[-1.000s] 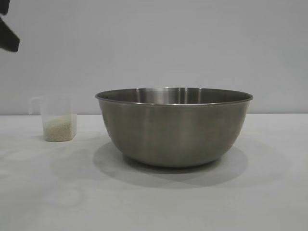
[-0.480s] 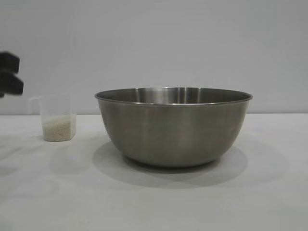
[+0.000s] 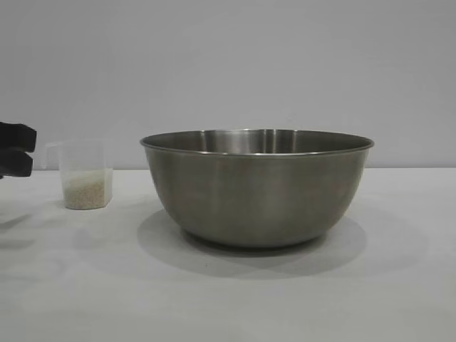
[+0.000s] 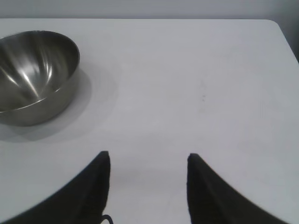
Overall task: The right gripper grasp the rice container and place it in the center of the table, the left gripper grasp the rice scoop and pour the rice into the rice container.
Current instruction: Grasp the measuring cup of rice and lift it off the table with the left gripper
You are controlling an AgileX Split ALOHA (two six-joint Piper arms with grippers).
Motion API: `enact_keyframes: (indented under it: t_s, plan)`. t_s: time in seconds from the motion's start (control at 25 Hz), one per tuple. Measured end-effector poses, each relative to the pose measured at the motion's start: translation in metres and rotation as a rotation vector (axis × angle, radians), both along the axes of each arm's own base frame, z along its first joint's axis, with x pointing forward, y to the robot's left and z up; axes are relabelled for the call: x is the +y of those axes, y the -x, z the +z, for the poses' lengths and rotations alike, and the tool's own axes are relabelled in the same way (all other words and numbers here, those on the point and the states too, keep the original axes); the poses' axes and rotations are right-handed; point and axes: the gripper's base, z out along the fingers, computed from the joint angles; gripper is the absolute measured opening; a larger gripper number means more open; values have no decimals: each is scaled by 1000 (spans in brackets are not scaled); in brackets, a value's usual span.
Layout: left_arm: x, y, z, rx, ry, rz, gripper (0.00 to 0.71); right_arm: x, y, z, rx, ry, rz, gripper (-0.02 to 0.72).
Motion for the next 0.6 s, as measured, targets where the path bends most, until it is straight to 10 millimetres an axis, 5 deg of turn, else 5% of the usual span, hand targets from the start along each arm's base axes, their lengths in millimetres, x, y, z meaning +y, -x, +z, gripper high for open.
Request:
enact_keyframes:
  t_s: [0.6]
  plan:
    - [-4,-37,-15,-40,0,12,211,0,0,0,0,0,0,363]
